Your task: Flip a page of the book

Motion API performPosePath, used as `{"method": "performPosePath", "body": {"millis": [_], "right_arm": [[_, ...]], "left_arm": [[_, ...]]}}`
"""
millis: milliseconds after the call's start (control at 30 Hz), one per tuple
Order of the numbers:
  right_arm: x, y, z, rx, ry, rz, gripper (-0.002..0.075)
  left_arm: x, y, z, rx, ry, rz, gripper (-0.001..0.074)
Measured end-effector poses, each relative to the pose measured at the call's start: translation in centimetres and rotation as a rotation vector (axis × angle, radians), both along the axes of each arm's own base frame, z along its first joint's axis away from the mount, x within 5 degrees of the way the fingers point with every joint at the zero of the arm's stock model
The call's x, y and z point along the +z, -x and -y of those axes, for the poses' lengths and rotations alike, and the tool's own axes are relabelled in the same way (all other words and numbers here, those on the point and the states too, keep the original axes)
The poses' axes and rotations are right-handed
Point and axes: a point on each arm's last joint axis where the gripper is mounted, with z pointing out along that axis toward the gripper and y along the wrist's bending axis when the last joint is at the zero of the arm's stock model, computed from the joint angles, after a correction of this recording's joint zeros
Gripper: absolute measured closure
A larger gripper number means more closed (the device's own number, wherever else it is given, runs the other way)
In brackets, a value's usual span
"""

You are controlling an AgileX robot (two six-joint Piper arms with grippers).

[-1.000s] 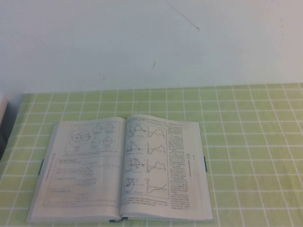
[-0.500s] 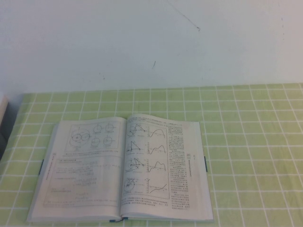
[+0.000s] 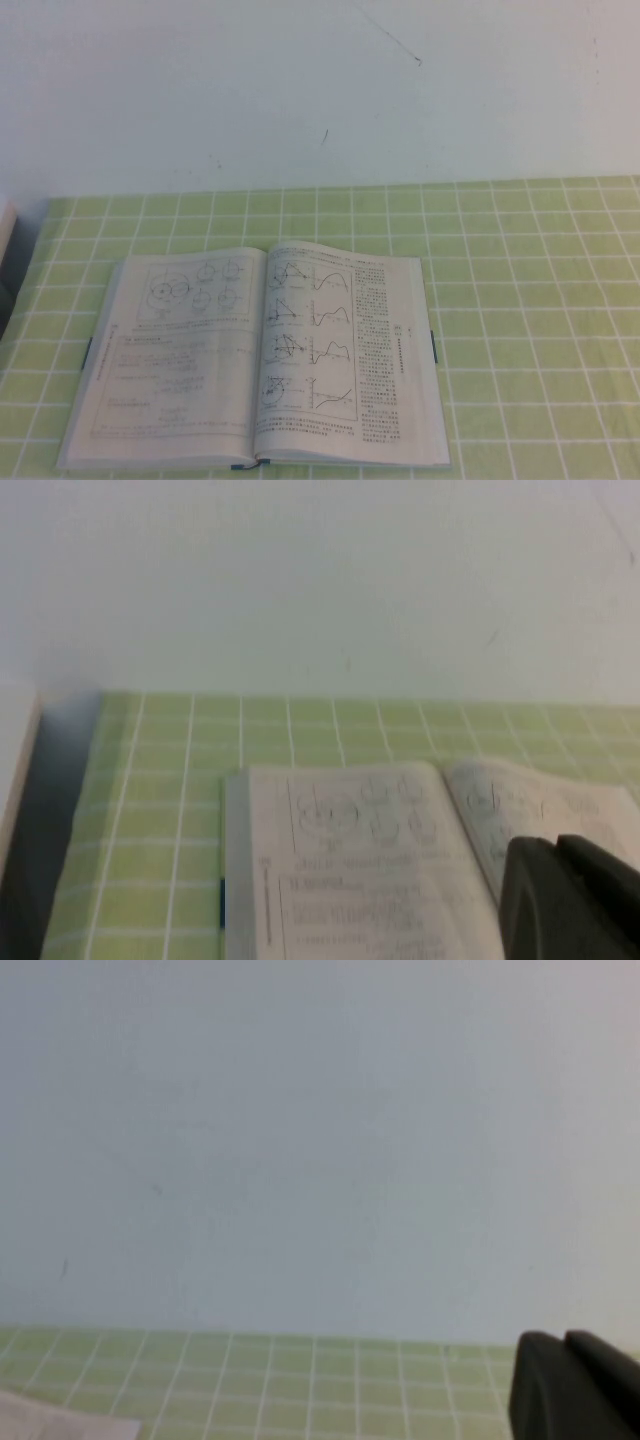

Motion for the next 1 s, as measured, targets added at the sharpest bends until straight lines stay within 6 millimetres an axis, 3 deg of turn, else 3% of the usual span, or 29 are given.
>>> {"method": "performPosePath", "body": {"millis": [167,433,733,1000], "right_arm": [[-0.2,-3.3,-1.1,0.149,0.023,-0.205,0.0729],[-4.4,-10.2,-3.5,0.548,0.021,-0.598,0.0729],[-9.8,-17.6,-5.3,0.739,-0.018,-0.701,0.0729],[-14.4,-21.7,-9.7,0.814,0.021,-0.823,0.0729]], "left_arm": [[0.1,-2.9,0.5,-0.067,-0.058,-0.229,0.0738],[-2.6,-9.1,1.0,-0.094,-0.018,-0.500,0.0738],[-8.1,-16.0,1.1,-0.068,-0.006,-0.655,0.0738],[-11.5,-21.3,1.0,-0.026,-0.008,-0.707,0.0738]]}}
